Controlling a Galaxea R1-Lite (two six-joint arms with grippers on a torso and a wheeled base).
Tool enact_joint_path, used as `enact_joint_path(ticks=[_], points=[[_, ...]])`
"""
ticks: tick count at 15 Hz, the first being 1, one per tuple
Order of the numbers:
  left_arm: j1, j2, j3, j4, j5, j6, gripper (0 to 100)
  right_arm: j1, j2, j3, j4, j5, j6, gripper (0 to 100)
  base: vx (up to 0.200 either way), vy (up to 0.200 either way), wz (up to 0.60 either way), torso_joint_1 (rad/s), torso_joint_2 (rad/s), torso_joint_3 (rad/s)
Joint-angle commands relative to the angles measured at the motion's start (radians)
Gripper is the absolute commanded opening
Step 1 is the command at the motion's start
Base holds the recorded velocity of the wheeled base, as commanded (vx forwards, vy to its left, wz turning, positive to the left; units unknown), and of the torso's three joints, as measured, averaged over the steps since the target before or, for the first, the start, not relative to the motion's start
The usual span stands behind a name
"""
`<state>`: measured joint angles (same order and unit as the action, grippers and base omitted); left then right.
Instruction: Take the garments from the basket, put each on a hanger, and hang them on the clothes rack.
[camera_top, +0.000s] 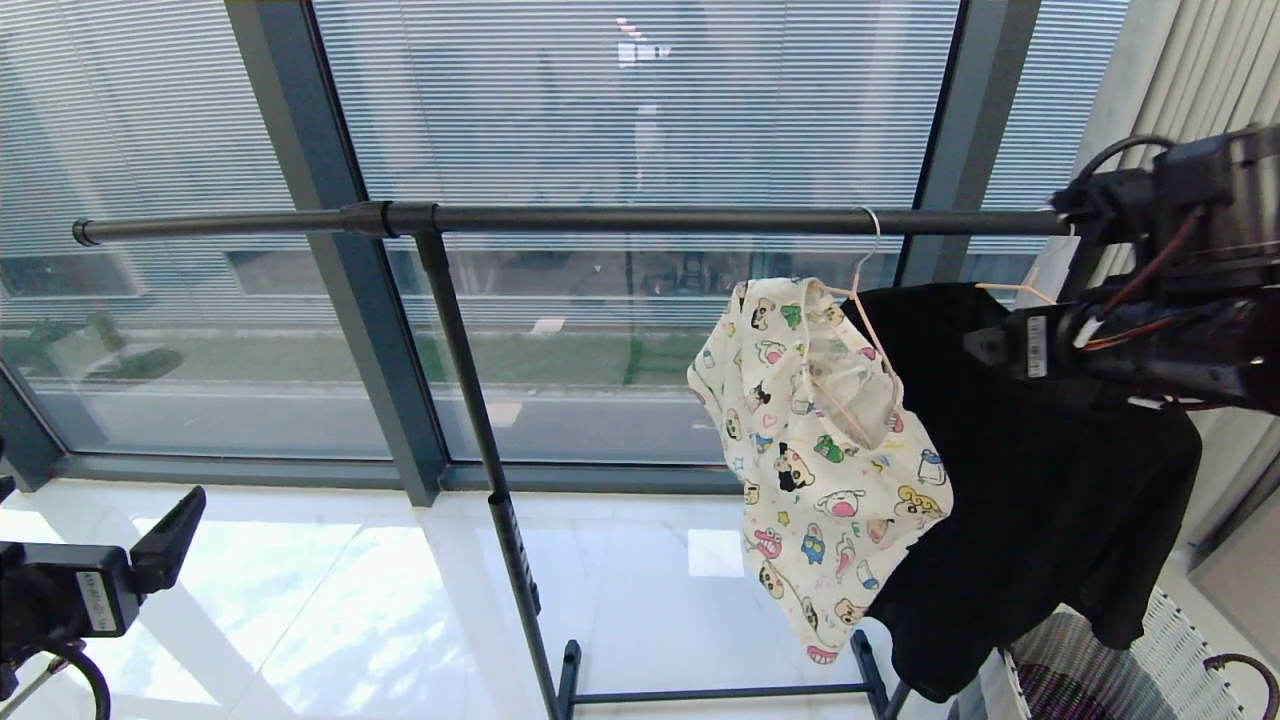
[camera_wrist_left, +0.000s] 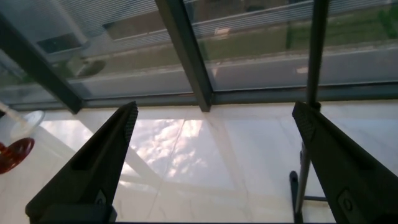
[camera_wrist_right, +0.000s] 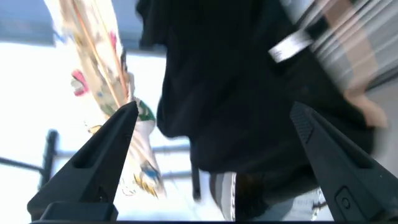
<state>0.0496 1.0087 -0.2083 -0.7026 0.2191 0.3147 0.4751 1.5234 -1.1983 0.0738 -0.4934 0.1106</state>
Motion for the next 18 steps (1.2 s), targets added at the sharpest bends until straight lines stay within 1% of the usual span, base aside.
enact_joint_path(ticks=[1,3,4,5,6,7,9,10,12,18], points=[[0.073,-0.052,0.033,0.0,0.0,-0.002,100,-0.03,-0.238,0.009,0.112,-0.001,-0.003,100,0.0,0.0,0.0,0.0,0.0,0.0],[0.107,-0.128,0.121,0.0,0.0,-0.003,100,-0.084,-0.344,0.011,0.254,-0.008,-0.003,100,0.0,0.0,0.0,0.0,0.0,0.0],[0.108,-0.16,0.15,0.002,0.0,-0.003,100,-0.116,-0.382,0.009,0.314,-0.008,-0.012,100,0.0,0.0,0.0,0.0,0.0,0.0],[0.108,-0.183,0.168,0.005,0.0,-0.003,100,-0.165,-0.42,0.017,0.382,-0.01,-0.04,100,0.0,0.0,0.0,0.0,0.0,0.0],[0.108,-0.183,0.171,0.005,0.0,-0.003,100,-0.205,-0.44,0.034,0.402,-0.01,-0.071,100,0.0,0.0,0.0,0.0,0.0,0.0],[0.108,-0.18,0.171,0.005,0.0,-0.003,100,-0.256,-0.476,0.072,0.399,-0.004,-0.109,100,0.0,0.0,0.0,0.0,0.0,0.0],[0.11,-0.174,0.168,0.005,0.0,0.001,100,-0.291,-0.509,0.129,0.397,-0.005,-0.128,100,0.0,0.0,0.0,0.0,0.0,0.0],[0.11,-0.173,0.168,0.005,0.0,0.001,100,-0.302,-0.522,0.152,0.394,-0.007,-0.129,100,-0.2,0.0,0.0,0.002,0.01,0.002],[0.108,-0.173,0.167,0.005,-0.001,0.003,100,-0.311,-0.537,0.186,0.393,-0.008,-0.135,100,-0.2,0.0,0.0,0.01,0.01,-0.002],[0.108,-0.171,0.164,0.005,-0.003,0.003,100,-0.311,-0.582,0.215,0.393,-0.008,-0.143,100,-0.2,0.0,0.0,-0.002,0.0,0.003]])
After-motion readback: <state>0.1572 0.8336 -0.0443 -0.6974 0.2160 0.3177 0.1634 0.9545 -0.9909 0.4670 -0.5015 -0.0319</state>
